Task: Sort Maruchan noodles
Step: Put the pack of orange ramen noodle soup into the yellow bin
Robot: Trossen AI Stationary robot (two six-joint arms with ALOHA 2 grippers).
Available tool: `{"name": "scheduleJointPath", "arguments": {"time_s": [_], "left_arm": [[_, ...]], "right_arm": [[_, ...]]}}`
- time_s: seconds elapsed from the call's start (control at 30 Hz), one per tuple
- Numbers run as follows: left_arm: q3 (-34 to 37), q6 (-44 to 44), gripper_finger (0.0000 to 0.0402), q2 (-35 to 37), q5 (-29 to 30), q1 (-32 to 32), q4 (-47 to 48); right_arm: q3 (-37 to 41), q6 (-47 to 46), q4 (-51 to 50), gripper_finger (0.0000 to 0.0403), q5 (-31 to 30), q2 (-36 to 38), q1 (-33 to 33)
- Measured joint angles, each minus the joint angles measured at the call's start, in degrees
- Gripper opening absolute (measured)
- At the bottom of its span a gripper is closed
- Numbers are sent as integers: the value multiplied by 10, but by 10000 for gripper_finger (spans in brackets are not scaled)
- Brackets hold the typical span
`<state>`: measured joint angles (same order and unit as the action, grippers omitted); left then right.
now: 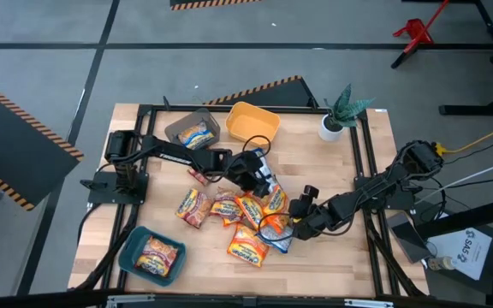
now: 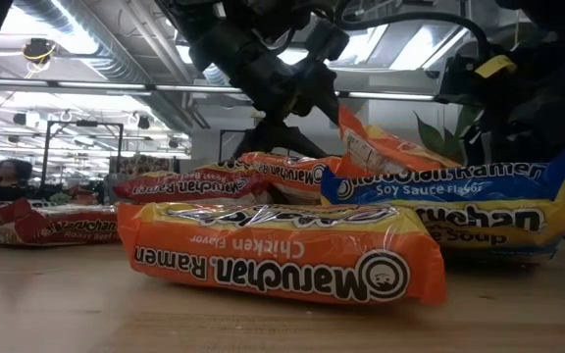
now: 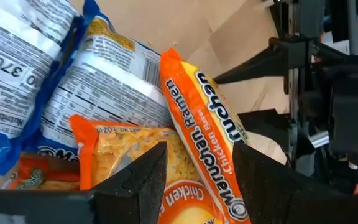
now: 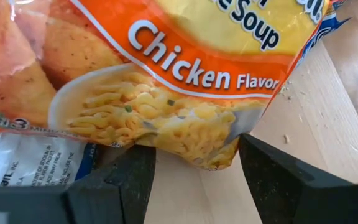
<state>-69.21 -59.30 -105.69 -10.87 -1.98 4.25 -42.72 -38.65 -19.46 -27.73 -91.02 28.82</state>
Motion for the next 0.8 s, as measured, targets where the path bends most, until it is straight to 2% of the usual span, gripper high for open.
{"name": "scheduleJointPath", "arguments": {"time_s": [0.17,0.43,0.8], "left_arm": [[0,-4,176,0,-9,4,-3],[0,26,176,1,-60,5,-3],[0,11,176,1,-97,6,-13]], "right_arm": [[0,0,0,220,-1,0,0],[0,1,1,220,-1,0,0],[0,5,2,221,-5,0,0]]}}
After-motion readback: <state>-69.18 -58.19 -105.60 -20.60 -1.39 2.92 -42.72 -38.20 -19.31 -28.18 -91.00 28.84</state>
